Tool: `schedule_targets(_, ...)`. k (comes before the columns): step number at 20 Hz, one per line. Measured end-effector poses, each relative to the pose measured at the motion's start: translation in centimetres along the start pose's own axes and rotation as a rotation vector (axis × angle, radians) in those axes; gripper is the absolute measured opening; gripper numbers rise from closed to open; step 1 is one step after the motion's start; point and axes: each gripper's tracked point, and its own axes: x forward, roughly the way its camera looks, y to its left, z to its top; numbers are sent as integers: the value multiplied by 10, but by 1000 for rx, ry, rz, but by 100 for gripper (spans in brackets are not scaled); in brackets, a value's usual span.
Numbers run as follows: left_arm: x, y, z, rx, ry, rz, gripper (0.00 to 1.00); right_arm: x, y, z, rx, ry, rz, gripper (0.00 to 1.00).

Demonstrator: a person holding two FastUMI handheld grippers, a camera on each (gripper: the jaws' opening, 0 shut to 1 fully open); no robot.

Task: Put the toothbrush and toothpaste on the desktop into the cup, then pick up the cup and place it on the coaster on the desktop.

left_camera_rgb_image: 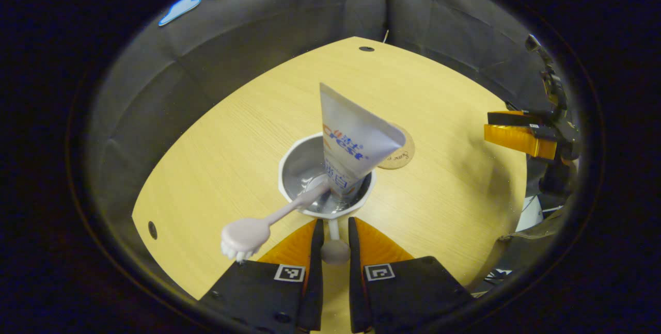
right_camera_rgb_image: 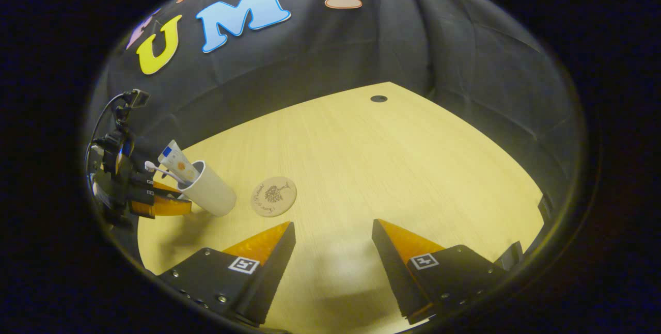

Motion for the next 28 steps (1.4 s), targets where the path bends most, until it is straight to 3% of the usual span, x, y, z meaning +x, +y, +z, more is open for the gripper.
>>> schedule_targets(1, -2, 0, 1, -10, -6, 2, 34, 1, 2, 0, 2, 2, 2, 90)
schedule_targets(2, -4, 0, 3, -18, -16, 6, 28, 1, 3, 0, 2, 3, 5, 90)
schedule_targets(8, -8, -8, 13, -40, -62, 37, 28, 2, 5, -4, 7, 19, 16, 90)
schedule_targets(9, -7, -7, 15, -46, -66, 43, 19, 2, 4, -4, 9, 21, 16, 90)
schedule_targets(11, -5, -8, 15, -68, -69, 45, 26, 2, 4, -3, 11, 20, 16, 90)
schedule_targets(12, -5, -9, 14, -74, -70, 44, 19, 2, 4, -3, 11, 21, 17, 90)
schedule_targets(17, -7, -9, 22, -74, -94, 42, 19, 3, -1, -3, 26, 29, 7, 90)
schedule_targets(28, 6, -49, 75, -14, -146, -23, 19, 3, -24, -1, 50, 28, 7, 90)
